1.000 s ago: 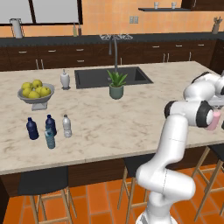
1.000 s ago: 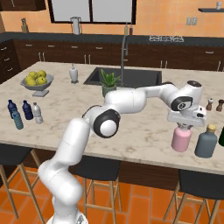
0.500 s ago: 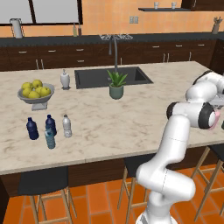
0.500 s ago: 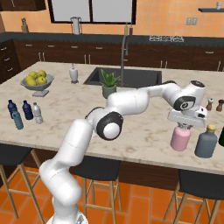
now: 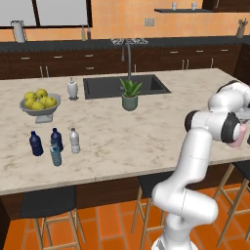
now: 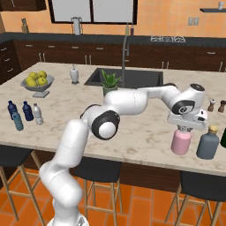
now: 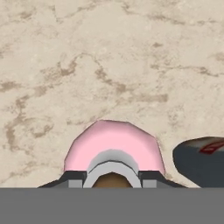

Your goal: Move the plastic bottles in the middle to the plastics group, and the glass bottles in the middle to the glass group.

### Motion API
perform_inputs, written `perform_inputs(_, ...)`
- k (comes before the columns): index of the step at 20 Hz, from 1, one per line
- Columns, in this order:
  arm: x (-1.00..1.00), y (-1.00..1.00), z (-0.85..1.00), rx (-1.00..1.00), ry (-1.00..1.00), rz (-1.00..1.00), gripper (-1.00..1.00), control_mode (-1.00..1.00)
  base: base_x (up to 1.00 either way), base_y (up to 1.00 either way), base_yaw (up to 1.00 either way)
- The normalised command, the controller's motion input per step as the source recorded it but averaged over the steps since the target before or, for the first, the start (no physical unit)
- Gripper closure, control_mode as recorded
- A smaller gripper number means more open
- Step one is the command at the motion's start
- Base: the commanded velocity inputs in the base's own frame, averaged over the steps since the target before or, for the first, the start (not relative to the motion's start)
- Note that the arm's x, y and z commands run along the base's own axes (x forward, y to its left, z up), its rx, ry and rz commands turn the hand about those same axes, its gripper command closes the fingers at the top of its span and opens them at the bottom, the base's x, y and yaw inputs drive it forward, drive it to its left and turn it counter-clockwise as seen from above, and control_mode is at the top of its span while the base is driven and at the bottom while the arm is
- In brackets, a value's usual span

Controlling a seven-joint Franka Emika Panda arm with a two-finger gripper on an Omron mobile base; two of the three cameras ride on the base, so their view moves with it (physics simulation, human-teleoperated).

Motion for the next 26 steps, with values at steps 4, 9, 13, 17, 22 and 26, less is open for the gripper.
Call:
perform_inputs(4,0.00,0.25,-0.09,-0.07,0.02,0.00,1.00,-1.00,0.00,0.00,0.00)
perform_inputs(9,0.00,0.00,-0.47,0.00,0.00,0.00,1.00,-1.00,0.00,0.00,0.00)
perform_inputs(13,0.05,-0.09,-0.47,0.01,-0.01,0.00,1.00,-1.00,0.00,0.00,0.00)
perform_inputs(17,0.00,0.05,-0.25,0.00,0.00,0.00,1.00,-1.00,0.00,0.00,0.00)
perform_inputs(22,0.00,0.03,0.04,-0.01,0.00,0.00,-1.00,-1.00,0.00,0.00,0.00)
perform_inputs(26,0.00,0.14,0.24,-0.10,0.00,0.00,-1.00,-1.00,0.00,0.00,0.00)
